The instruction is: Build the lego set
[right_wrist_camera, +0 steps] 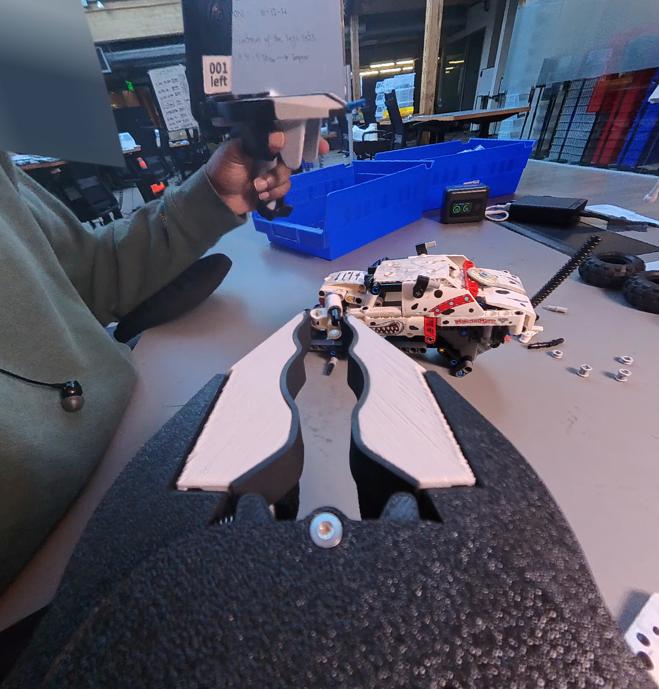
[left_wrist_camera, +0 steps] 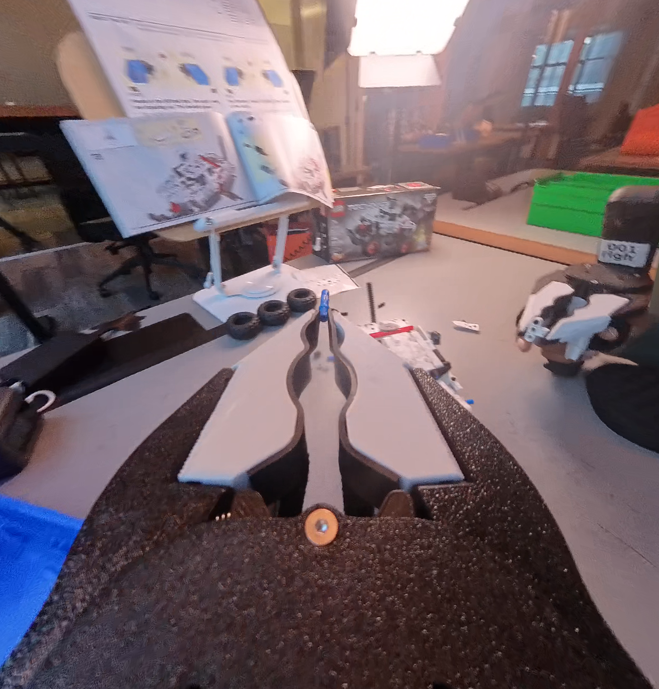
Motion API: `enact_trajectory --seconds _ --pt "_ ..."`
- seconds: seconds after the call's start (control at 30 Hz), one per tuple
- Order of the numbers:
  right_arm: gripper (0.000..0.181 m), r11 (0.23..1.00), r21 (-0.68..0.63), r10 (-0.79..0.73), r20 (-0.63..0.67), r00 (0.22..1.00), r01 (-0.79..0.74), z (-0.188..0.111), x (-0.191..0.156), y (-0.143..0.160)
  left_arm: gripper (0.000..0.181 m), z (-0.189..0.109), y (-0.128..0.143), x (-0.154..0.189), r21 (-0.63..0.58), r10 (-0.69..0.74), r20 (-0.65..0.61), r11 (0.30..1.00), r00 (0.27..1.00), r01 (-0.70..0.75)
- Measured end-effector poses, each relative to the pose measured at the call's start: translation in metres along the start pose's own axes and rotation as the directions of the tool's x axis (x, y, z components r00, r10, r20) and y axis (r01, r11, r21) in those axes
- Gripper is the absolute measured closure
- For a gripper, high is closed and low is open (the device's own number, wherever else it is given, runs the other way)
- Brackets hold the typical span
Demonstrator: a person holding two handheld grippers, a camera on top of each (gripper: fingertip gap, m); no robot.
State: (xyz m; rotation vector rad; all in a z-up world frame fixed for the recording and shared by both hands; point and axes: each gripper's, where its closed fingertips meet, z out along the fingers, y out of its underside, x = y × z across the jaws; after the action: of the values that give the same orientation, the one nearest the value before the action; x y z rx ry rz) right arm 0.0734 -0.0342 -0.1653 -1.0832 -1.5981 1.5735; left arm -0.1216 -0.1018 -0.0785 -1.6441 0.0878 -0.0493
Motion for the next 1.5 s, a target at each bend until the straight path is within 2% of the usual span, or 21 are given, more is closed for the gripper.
enact_trajectory --seconds 0.1,0.17,0.23,0.3,0.4,0.5,0.6,0.63,0.73,0.83,0.9,1.03,1.1,1.17,1.23,1.3,1.4,1.5 --pt "0.167 1.000 -0.005 0.009 -0.023 1.000 -0.009 0.001 0.004 0.001 0.179 -0.002 -0.002 -0.037 -0.046 -0.054 0.119 0.997 0.991 0.060" --pt "0.167 1.000 -0.002 0.014 -0.036 0.999 -0.014 0.002 0.007 0.000 0.179 0.023 -0.003 -0.044 -0.110 -0.028 0.143 0.993 0.989 0.044" --pt "0.167 1.000 -0.001 0.016 -0.041 0.999 -0.016 0.002 0.008 0.000 0.179 0.062 0.009 -0.038 -0.225 -0.015 0.106 0.974 0.994 0.039" --pt "0.167 1.000 0.010 0.012 -0.047 0.999 -0.011 0.001 0.008 -0.001 0.179 0.104 0.035 -0.035 -0.343 -0.045 0.061 0.937 0.997 0.064" --pt "0.167 1.000 0.024 0.017 -0.062 0.998 -0.015 -0.002 0.011 -0.003 0.179 0.155 0.095 -0.028 -0.513 -0.128 0.002 0.851 0.992 0.111" --pt "0.167 0.999 0.036 0.031 -0.072 0.997 -0.028 -0.003 0.014 -0.004 0.179 0.183 0.146 -0.024 -0.618 -0.140 -0.012 0.780 0.990 0.103" --pt "0.167 0.998 0.040 0.043 -0.075 0.996 -0.040 -0.004 0.016 -0.005 0.179 0.193 0.166 -0.020 -0.653 -0.163 -0.022 0.750 0.986 0.110" --pt "0.167 0.998 0.039 0.048 -0.077 0.996 -0.045 -0.004 0.016 -0.005 0.178 0.194 0.170 -0.020 -0.665 -0.159 -0.022 0.739 0.987 0.104" --pt "0.167 0.998 0.034 0.055 -0.083 0.995 -0.052 -0.003 0.019 -0.004 0.158 0.192 0.167 -0.022 -0.661 -0.154 -0.035 0.745 0.987 0.093" --pt "0.167 0.998 0.034 0.050 -0.087 0.995 -0.048 -0.003 0.019 -0.004 0.152 0.187 0.127 -0.019 -0.560 -0.165 -0.051 0.822 0.985 0.108" --pt "0.167 0.998 0.038 0.045 -0.093 0.995 -0.042 -0.003 0.019 -0.005 0.147 0.177 0.097 -0.007 -0.493 -0.180 -0.104 0.864 0.978 0.106" --pt "0.167 0.999 0.035 0.002 -0.125 0.992 0.003 -0.002 0.021 -0.005 0.139 0.145 0.061 0.038 -0.445 -0.222 -0.245 0.890 0.944 0.094" --pt "0.167 0.997 -0.006 -0.082 -0.177 0.981 0.083 -0.001 0.023 -0.002 0.142 0.122 0.048 0.080 -0.421 -0.262 -0.383 0.903 0.886 0.086" --pt "0.167 0.979 -0.076 -0.199 -0.215 0.956 0.187 0.003 0.022 0.001 0.145 0.100 0.046 0.124 -0.412 -0.271 -0.492 0.910 0.827 0.053" --pt "0.167 0.961 -0.094 -0.273 -0.209 0.939 0.259 0.010 0.012 -0.003 0.147 0.085 0.055 0.160 -0.408 -0.245 -0.562 0.913 0.790 -0.007" --pt "0.167 0.958 -0.057 -0.286 -0.175 0.942 0.281 0.016 -0.002 -0.013 0.149 0.076 0.067 0.185 -0.404 -0.224 -0.605 0.913 0.764 -0.053" --pt "0.167 0.941 0.004 -0.332 -0.161 0.929 0.337 0.017 -0.017 -0.027 0.150 0.065 0.059 0.204 -0.412 -0.344 -0.648 0.909 0.679 0.066" --pt "0.167 0.905 0.052 -0.408 -0.181 0.895 0.423 0.014 -0.028 -0.039 0.146 0.061 0.047 0.209 -0.474 -0.518 -0.658 0.849 0.546 0.235"
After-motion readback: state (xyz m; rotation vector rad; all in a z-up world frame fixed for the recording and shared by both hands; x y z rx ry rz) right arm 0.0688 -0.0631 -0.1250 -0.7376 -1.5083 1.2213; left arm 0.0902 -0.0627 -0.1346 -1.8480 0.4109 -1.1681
